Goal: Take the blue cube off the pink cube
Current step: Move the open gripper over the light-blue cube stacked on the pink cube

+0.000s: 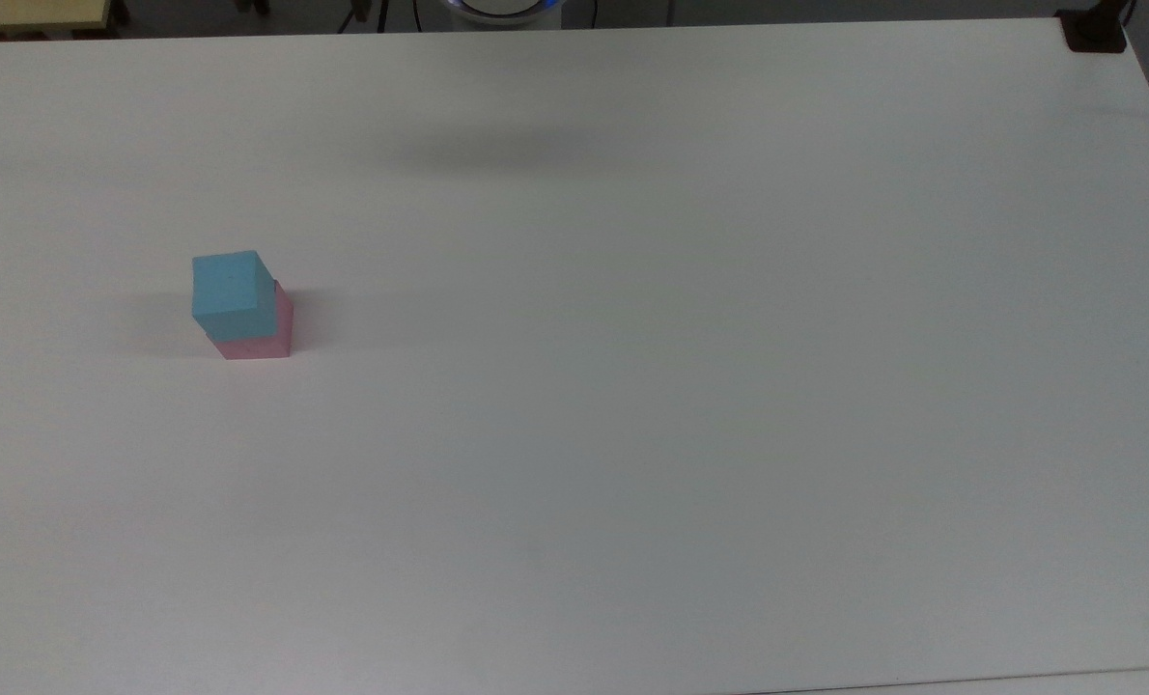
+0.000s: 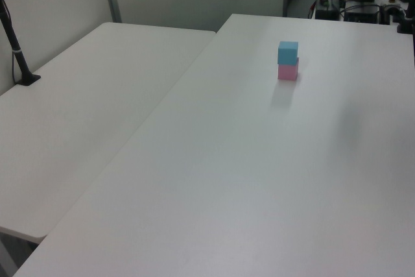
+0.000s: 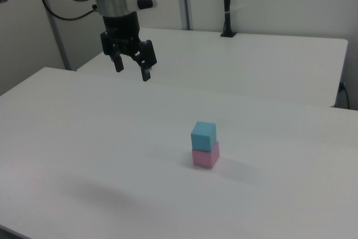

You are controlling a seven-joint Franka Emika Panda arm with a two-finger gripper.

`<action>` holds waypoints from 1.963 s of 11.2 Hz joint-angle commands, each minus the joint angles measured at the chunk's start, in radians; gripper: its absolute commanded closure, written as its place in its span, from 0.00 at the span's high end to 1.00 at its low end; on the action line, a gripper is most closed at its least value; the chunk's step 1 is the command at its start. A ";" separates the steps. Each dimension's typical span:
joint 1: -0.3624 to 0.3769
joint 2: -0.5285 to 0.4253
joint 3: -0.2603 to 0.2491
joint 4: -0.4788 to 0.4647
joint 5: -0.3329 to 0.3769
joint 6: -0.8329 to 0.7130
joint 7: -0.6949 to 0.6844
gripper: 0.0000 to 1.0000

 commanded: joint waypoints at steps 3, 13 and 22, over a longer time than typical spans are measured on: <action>0.017 -0.014 -0.010 -0.021 -0.012 0.016 -0.019 1.00; 0.008 -0.016 -0.008 -0.026 -0.012 0.015 -0.035 1.00; -0.144 0.173 -0.002 -0.018 -0.047 0.185 -0.542 1.00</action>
